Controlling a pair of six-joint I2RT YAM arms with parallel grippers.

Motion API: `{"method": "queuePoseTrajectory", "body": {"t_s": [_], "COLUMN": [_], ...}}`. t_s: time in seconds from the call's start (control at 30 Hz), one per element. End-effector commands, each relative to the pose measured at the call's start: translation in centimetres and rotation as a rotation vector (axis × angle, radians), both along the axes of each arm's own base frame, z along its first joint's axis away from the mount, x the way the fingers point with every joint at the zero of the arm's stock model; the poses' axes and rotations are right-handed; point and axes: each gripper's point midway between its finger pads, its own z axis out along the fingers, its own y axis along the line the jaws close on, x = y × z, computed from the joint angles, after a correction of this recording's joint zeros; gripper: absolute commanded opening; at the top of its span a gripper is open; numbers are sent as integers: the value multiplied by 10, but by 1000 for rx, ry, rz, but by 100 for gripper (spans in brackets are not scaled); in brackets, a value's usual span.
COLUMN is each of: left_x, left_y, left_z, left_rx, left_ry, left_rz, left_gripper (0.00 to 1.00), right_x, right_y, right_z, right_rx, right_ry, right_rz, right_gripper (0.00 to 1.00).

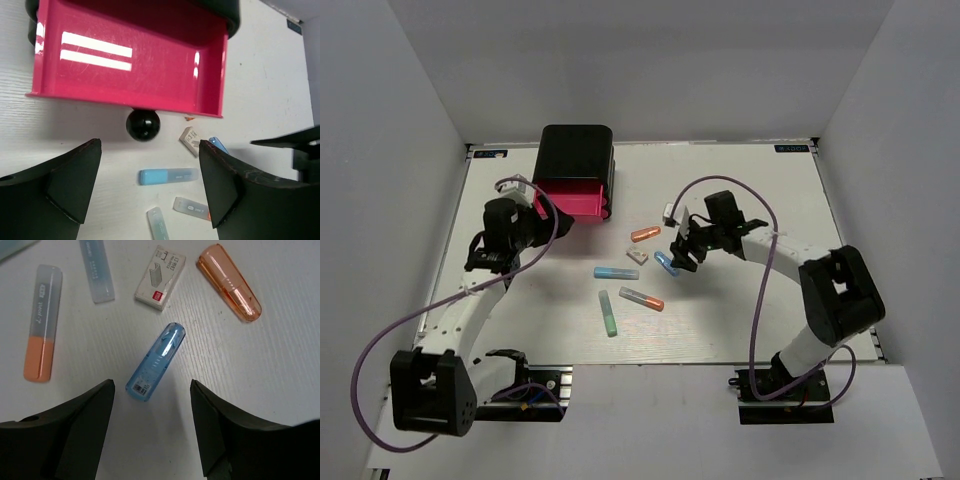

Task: Sort the stationery into containers
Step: Pick up the stationery from the center of the board.

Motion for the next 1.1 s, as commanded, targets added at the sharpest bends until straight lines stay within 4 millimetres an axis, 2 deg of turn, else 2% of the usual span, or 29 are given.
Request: {"method": "queuePoseTrajectory", "body": {"t_s": [0.0, 0.13, 0.2, 0.27, 0.37, 0.47, 0.5, 0.6, 0.63, 0.7, 0.77, 0.83, 0.9, 0.93, 0.97, 1.03, 1.07], "left_x": [-16, -29, -35, -41, -52, -69, -75, -92, -95, -106, -114, -118, -120, -122, -123, -123, -123], "left_y": [9, 12, 15, 15, 18, 19, 20, 17, 16, 12, 10, 6, 4, 3, 1, -2, -5], "left_z": [14, 6, 2, 11, 13, 11, 10, 0, 3, 0, -1, -4, -1, -3, -2, -3, -1], "left_rx": [35, 60, 67, 64, 61, 47, 48, 24, 2, -28, -60, -90, -103, -116, -121, -138, -159], "left_ry": [-39, -10, 9, -15, -13, 25, 31, 80, 82, 87, 101, 133, 140, 155, 156, 172, 170], "left_rz": [22, 20, 28, 29, 42, 51, 51, 43, 55, 42, 48, 45, 41, 40, 32, 26, 19], "left_gripper": [89, 89, 89, 89, 89, 86, 86, 84, 82, 81, 80, 79, 79, 79, 79, 79, 79], "right_x": [12, 12, 13, 14, 13, 19, 21, 17, 14, 3, -11, -16, -12, -18, -8, -7, 7], "right_y": [4, 9, 14, 13, 18, 22, 21, 18, 18, 14, 10, 10, 13, 20, 30, 42, 58], "right_z": [-8, -35, -42, -49, -57, -58, -61, -67, -69, -70, -72, -57, -29, -19, 9, 42, 76], "right_rx": [-58, -139, -155, -172, -192, -217, -233, -266, -271, -288, -296, -265, -223, -189, -144, -69, -20], "right_ry": [48, 94, 97, 106, 121, 103, 100, 118, 125, 154, 188, 175, 102, 103, 15, -52, -152], "right_rz": [-120, -178, -193, -206, -210, -236, -247, -244, -229, -200, -166, -138, -98, -53, -11, 50, 90], "right_gripper": [68, 70, 71, 73, 73, 66, 63, 46, 34, 24, 9, 5, 2, 2, 2, 2, 0]}}
